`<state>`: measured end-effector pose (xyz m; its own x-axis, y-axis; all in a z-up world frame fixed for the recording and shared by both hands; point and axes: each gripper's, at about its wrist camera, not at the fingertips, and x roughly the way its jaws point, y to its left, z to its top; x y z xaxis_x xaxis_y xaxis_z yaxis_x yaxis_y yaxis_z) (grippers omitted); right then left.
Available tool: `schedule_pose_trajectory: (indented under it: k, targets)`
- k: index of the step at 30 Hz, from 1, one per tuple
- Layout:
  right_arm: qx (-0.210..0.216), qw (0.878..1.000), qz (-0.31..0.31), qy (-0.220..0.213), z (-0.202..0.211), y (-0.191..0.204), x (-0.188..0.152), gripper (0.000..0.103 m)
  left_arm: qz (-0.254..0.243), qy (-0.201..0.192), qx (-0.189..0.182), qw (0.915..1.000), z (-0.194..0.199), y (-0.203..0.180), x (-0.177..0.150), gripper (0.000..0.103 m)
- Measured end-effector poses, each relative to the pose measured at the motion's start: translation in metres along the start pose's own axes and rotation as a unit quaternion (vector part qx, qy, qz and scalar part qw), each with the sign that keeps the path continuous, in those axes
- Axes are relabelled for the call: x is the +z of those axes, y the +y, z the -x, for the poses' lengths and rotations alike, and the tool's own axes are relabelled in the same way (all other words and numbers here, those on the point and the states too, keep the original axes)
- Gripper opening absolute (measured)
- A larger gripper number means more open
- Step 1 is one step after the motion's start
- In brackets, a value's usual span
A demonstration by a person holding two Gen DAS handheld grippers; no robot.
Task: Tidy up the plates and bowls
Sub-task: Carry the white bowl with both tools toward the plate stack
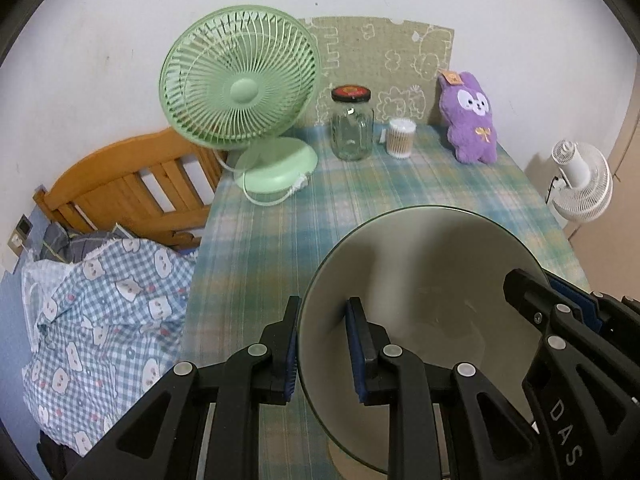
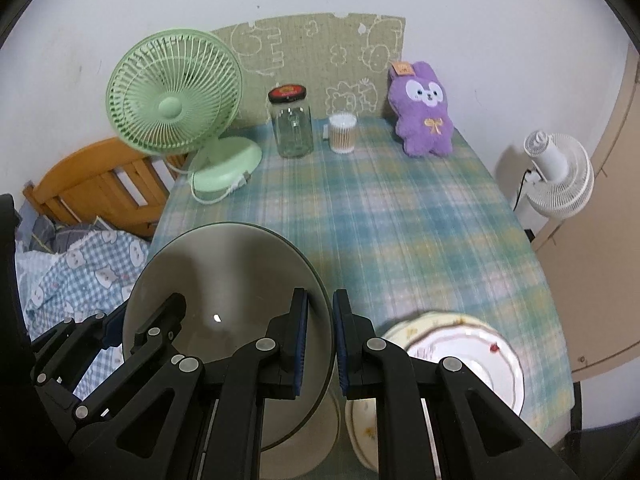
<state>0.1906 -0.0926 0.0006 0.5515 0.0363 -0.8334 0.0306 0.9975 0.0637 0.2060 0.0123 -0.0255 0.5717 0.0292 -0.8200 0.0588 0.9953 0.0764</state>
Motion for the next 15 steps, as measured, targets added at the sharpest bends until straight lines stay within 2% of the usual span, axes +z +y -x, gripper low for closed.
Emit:
schedule_pose_trajectory:
  k: [15]
  targets:
    - [-0.005,0.999,-0.010,0.038,-0.012,-0.006,-0.050,0.016,-0.005,0.041,-0.008,0.9991,-0.008,-0.007,-0.046,0.020]
